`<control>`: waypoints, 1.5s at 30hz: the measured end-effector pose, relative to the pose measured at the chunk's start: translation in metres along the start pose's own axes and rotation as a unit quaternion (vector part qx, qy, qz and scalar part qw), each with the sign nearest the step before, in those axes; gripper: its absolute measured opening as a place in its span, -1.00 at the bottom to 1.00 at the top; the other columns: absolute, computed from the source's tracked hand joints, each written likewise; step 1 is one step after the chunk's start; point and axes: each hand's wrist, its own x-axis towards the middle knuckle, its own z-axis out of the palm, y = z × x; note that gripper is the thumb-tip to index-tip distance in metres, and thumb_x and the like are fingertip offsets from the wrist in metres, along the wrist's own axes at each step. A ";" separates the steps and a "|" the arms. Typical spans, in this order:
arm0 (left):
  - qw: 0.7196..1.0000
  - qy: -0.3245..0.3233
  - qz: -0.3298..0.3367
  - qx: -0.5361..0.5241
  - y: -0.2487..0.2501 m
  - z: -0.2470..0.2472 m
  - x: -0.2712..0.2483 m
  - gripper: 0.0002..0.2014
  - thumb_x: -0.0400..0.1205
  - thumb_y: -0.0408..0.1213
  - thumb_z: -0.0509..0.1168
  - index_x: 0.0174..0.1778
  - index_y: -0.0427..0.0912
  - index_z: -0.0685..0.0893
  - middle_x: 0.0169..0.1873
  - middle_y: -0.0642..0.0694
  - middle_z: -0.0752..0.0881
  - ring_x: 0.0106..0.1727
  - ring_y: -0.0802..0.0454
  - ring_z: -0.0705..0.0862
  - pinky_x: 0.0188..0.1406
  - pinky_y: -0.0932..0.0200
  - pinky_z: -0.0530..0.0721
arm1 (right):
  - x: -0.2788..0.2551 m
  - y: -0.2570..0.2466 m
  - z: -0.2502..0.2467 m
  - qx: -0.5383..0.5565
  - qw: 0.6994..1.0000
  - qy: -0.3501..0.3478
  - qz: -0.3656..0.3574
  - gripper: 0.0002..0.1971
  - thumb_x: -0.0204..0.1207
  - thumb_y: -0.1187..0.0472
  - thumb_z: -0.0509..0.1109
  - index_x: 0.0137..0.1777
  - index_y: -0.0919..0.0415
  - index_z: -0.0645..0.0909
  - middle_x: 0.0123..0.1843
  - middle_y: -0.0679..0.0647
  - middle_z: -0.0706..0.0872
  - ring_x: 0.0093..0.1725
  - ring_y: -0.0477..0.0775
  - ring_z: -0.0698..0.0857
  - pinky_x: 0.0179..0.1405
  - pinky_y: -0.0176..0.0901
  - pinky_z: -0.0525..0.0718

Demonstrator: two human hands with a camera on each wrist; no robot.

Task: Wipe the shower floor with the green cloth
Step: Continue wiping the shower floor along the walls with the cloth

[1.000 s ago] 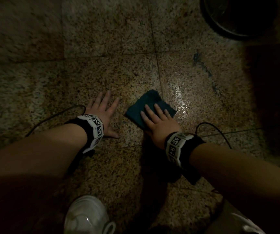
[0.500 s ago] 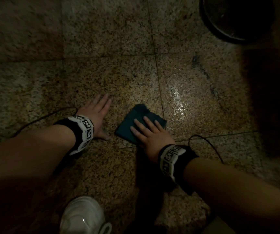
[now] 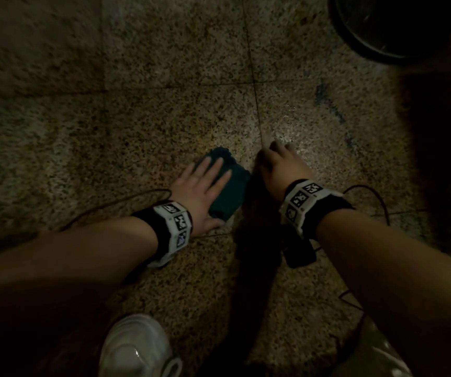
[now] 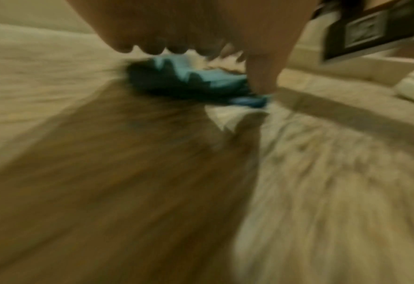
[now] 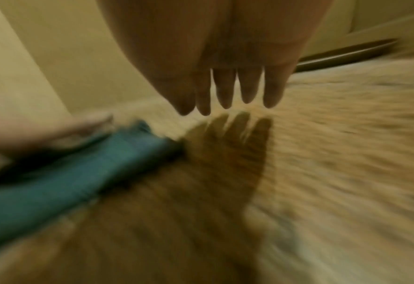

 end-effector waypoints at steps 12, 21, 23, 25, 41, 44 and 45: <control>0.998 0.001 -0.064 -0.009 0.033 -0.004 0.019 -0.36 0.75 0.06 -0.22 0.61 -0.11 -0.40 0.59 -0.19 -0.43 0.60 -0.26 -0.40 0.55 -0.20 -0.37 | -0.005 0.006 0.008 -0.011 0.999 -0.045 0.006 -0.44 0.73 0.00 0.01 0.68 0.04 -0.02 0.71 0.06 -0.20 0.67 0.25 -0.22 0.65 0.14 -0.02; 0.993 -0.096 0.045 0.052 0.025 0.030 -0.036 -0.40 0.79 -0.08 -0.18 0.61 -0.08 -0.42 0.59 -0.10 -0.45 0.58 -0.27 -0.46 0.51 -0.23 -0.42 | -0.006 -0.003 0.003 -0.033 0.996 -0.082 0.020 -0.41 0.74 -0.04 -0.03 0.69 0.06 -0.11 0.71 0.03 -0.26 0.67 0.26 -0.23 0.60 0.19 0.02; 0.991 -0.103 0.057 0.062 0.022 0.036 -0.045 -0.39 0.79 -0.10 -0.17 0.60 -0.06 -0.43 0.58 -0.06 -0.46 0.58 -0.25 -0.46 0.50 -0.21 -0.44 | -0.008 -0.006 0.007 -0.041 0.995 -0.092 0.024 -0.39 0.74 -0.03 -0.03 0.69 0.07 -0.19 0.70 0.03 -0.30 0.66 0.27 -0.26 0.61 0.20 -0.04; 0.990 -0.106 0.062 0.072 0.018 0.037 -0.046 -0.37 0.79 -0.11 -0.13 0.60 -0.03 -0.45 0.54 0.00 -0.51 0.58 -0.23 -0.47 0.50 -0.21 -0.44 | -0.008 -0.010 0.010 -0.048 0.994 -0.096 0.028 -0.37 0.74 0.00 -0.02 0.68 0.09 -0.24 0.69 0.06 -0.34 0.66 0.29 -0.28 0.61 0.22 -0.10; 0.996 -0.075 -0.036 0.032 -0.010 -0.013 -0.003 -0.41 0.78 -0.02 -0.15 0.65 0.01 -0.30 0.63 0.00 -0.35 0.65 -0.20 -0.28 0.60 -0.20 -0.15 | -0.012 -0.007 0.017 -0.050 0.993 -0.107 0.023 -0.28 0.71 0.10 0.09 0.67 0.05 -0.33 0.68 0.04 -0.39 0.65 0.25 -0.33 0.62 0.17 -0.13; 0.996 -0.069 -0.034 0.035 -0.008 -0.009 -0.009 -0.43 0.78 -0.03 -0.17 0.66 -0.03 -0.28 0.64 -0.02 -0.32 0.65 -0.23 -0.27 0.58 -0.22 -0.16 | -0.012 -0.016 0.015 -0.040 0.993 -0.112 0.026 -0.29 0.70 0.11 0.09 0.68 0.10 -0.29 0.68 0.07 -0.36 0.65 0.25 -0.31 0.62 0.17 -0.15; 0.996 -0.071 -0.031 0.034 -0.008 -0.007 -0.012 -0.43 0.79 -0.04 -0.18 0.66 -0.04 -0.28 0.64 -0.02 -0.32 0.64 -0.23 -0.27 0.58 -0.23 -0.17 | -0.012 -0.020 0.014 -0.044 0.993 -0.110 0.017 -0.30 0.70 0.11 0.09 0.68 0.11 -0.27 0.69 0.07 -0.36 0.66 0.24 -0.30 0.62 0.16 -0.15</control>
